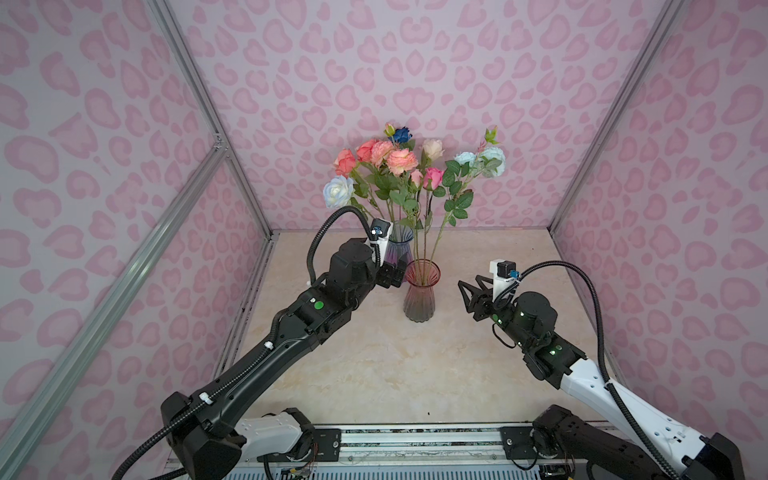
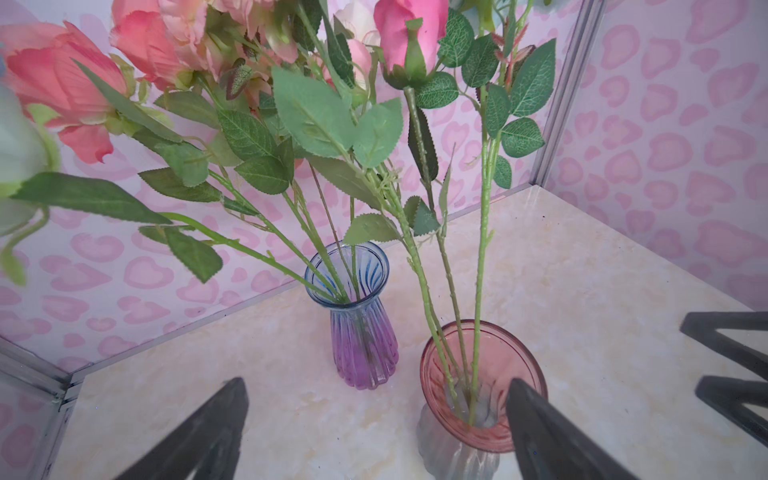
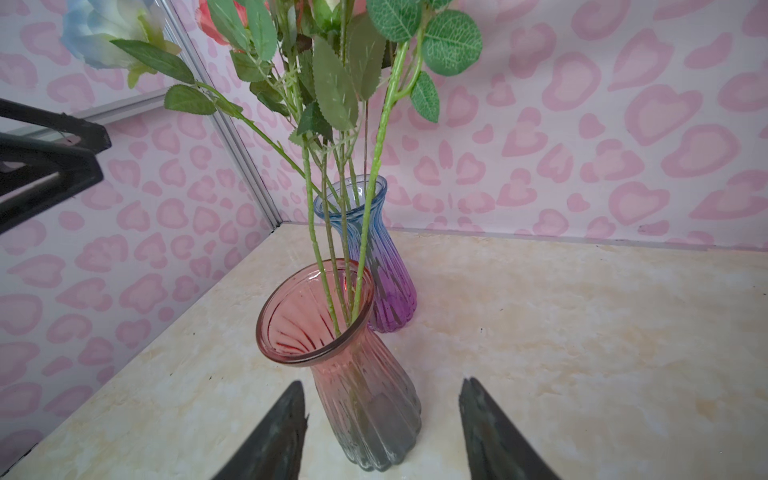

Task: Arrange the flowers into the vase
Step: 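Lower the peach rose stem into the blue-purple vase and open the left gripper, then reach the right gripper to the red-pink vase while the left gripper draws back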

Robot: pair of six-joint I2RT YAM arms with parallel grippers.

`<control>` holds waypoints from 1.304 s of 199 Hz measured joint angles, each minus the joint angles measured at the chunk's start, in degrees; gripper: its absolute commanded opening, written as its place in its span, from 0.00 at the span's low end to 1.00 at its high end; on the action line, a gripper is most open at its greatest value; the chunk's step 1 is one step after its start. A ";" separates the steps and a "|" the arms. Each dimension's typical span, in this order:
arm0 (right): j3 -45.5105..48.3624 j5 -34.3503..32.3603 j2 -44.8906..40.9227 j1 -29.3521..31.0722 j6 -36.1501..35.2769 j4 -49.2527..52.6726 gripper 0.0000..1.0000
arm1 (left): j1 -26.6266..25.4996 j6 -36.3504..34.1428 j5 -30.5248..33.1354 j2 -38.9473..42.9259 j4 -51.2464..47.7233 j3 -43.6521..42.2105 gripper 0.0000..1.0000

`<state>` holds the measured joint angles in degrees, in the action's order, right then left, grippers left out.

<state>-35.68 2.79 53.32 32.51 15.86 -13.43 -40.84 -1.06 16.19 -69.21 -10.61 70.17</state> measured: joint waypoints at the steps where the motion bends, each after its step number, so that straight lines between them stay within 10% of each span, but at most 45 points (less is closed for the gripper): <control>1: 0.00 0.02 0.04 0.07 0.00 -0.04 0.65 | 0.00 0.00 -0.04 0.11 0.02 -0.11 0.98; 66: 5.35 -3.32 3.28 12.57 -9.46 -8.63 0.99 | 0.00 2.62 -1.31 12.35 2.21 -9.25 0.98; 150: 6.93 -10.49 22.16 14.25 -12.59 -28.98 0.99 | 0.00 7.58 3.48 29.68 1.33 -22.95 0.97; 260: 5.18 -23.98 43.82 15.76 -12.07 -56.63 0.99 | 0.00 8.96 5.29 33.27 0.87 -24.94 0.97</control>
<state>-30.50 -21.19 97.14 48.27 3.79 -70.06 -40.84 7.90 21.47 -35.94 -9.74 45.23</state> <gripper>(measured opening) 0.991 0.968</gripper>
